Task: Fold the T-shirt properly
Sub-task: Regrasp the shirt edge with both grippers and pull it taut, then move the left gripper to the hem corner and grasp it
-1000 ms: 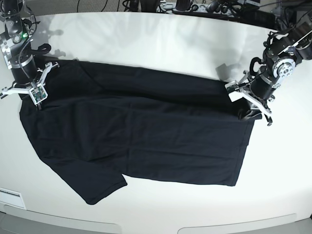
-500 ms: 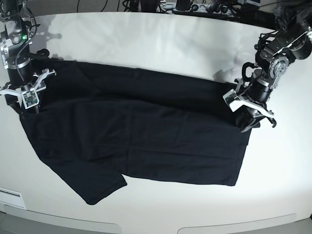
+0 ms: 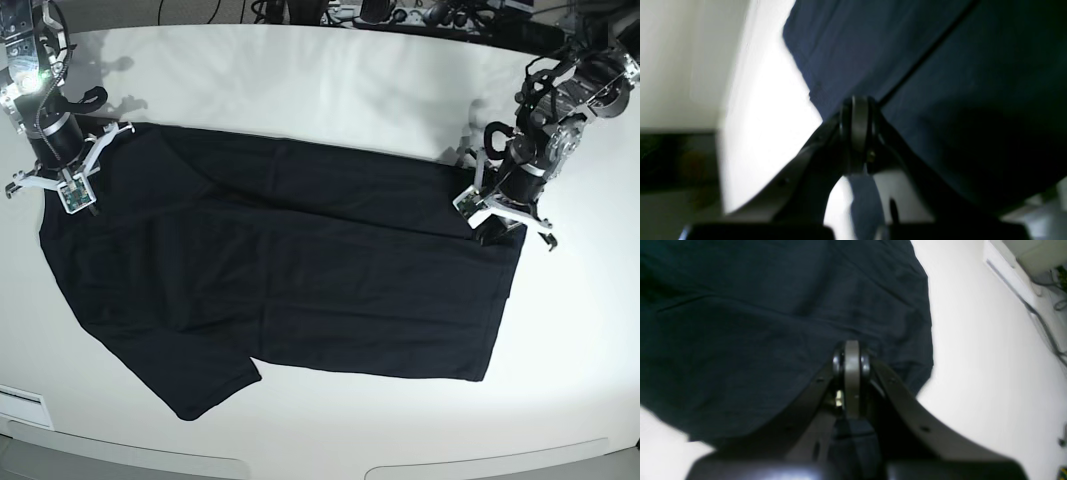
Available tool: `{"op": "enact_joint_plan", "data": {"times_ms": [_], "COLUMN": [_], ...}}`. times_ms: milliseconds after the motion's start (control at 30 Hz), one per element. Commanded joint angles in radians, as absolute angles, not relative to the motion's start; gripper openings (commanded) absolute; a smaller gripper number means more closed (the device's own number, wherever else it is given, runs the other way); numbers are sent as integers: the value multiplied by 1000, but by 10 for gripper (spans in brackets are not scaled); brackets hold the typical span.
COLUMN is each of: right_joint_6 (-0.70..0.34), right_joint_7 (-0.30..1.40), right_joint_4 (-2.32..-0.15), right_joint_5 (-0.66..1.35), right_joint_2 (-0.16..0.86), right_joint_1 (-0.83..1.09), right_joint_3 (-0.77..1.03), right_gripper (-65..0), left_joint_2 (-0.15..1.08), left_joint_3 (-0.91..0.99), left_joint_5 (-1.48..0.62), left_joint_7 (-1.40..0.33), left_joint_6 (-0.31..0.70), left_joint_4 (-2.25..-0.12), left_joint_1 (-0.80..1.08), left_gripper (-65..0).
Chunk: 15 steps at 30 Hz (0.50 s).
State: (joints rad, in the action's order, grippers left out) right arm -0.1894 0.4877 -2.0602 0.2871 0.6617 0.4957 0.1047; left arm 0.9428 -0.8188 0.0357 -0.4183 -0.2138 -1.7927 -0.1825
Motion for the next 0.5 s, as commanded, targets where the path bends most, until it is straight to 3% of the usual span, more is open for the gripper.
{"op": "enact_joint_plan", "data": {"times_ms": [0,267,467], "right_joint_6": [-200,-321,-287], "right_joint_7": [476,577,722], "right_joint_4": [-2047,-1756,-1752], "right_joint_5": [301,420,427], "right_joint_2": [676,676,677], "right_joint_1": [479,362,364], "right_joint_3": [110,48,42], "right_gripper": [-650,-650,-650], "left_joint_2": [934,819,823], "left_joint_3": [-810,-810,-810], "left_joint_5": [17,-61,-109], "left_joint_7": [-402,-438,-588], "left_joint_6": [-190,33,134], "left_joint_4": [-1779,-1581,-1597], "left_joint_1": [-220,-260,-249], "left_gripper": [-650,-650,-650]}}
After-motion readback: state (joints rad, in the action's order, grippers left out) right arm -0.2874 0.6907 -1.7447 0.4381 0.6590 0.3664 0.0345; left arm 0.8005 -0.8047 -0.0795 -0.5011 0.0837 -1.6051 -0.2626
